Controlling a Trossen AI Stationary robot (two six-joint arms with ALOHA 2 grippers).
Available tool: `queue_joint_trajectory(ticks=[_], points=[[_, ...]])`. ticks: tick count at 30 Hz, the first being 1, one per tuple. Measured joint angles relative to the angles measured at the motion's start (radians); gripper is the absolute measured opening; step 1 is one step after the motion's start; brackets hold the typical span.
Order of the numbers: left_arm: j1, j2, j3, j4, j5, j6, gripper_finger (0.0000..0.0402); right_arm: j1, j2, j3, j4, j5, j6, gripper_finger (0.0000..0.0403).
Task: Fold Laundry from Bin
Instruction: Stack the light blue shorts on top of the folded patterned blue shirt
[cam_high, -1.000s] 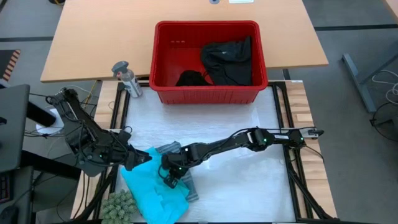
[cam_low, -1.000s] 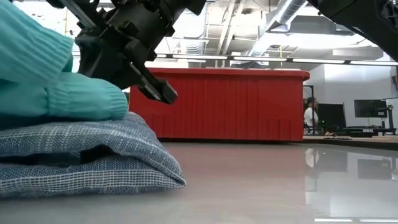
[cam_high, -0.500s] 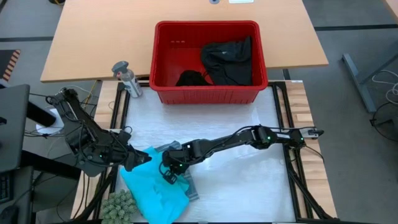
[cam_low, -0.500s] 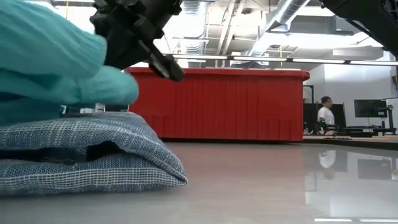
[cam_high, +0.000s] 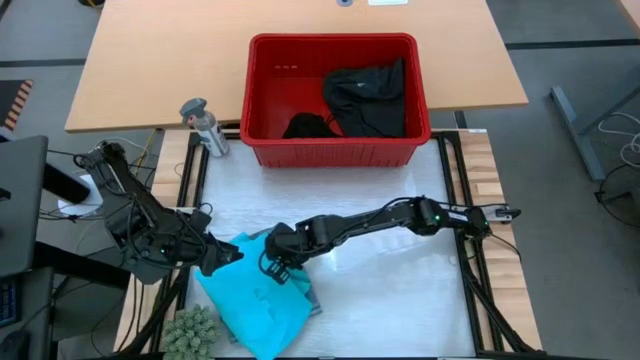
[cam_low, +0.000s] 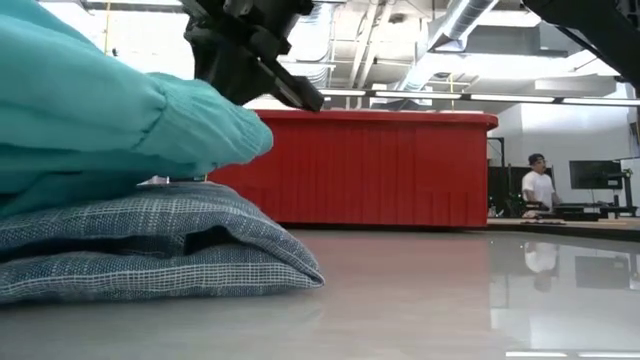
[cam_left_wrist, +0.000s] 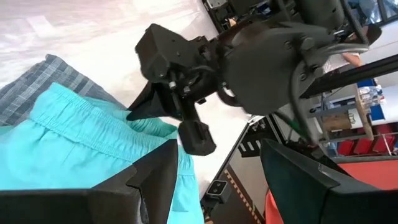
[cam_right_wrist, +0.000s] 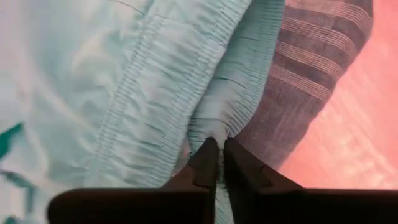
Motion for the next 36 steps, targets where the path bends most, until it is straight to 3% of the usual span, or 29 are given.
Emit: queue_joint_trajectory(ticks=[8, 15, 18, 24, 27, 34, 36], points=[[-0.002, 0.000, 0.000, 0.020, 0.007, 0.019, 0.0217, -0.022, 0.021, -0.001, -0.113, 0.027, -0.017, 0.0109], [-0.024, 0.041, 0.001, 0.110, 0.124, 0.375, 0.0217, -0.055, -0.060, -0.002, -0.269, 0.064, -0.115, 0.0148], [-0.024, 0.115, 0.001, 0.123, 0.211, 0.458, 0.0217, -0.051, -0.114, -0.001, -0.305, 0.065, -0.160, 0.0153], [-0.005, 0.302, 0.001, 0.119, 0.390, 0.410, 0.0207, -0.051, -0.286, -0.002, -0.447, 0.089, -0.226, 0.0128], [0.016, 0.377, 0.001, 0.116, 0.454, 0.412, 0.0173, -0.046, -0.395, 0.000, -0.477, 0.151, -0.212, 0.0111], [0.074, 0.529, 0.001, 0.103, 0.548, 0.500, 0.0028, -0.025, -0.560, 0.000, -0.473, 0.346, -0.187, 0.0081], [0.092, 0.572, 0.001, 0.103, 0.598, 0.522, 0.0009, -0.025, -0.588, 0.000, -0.474, 0.372, -0.187, 0.0077]])
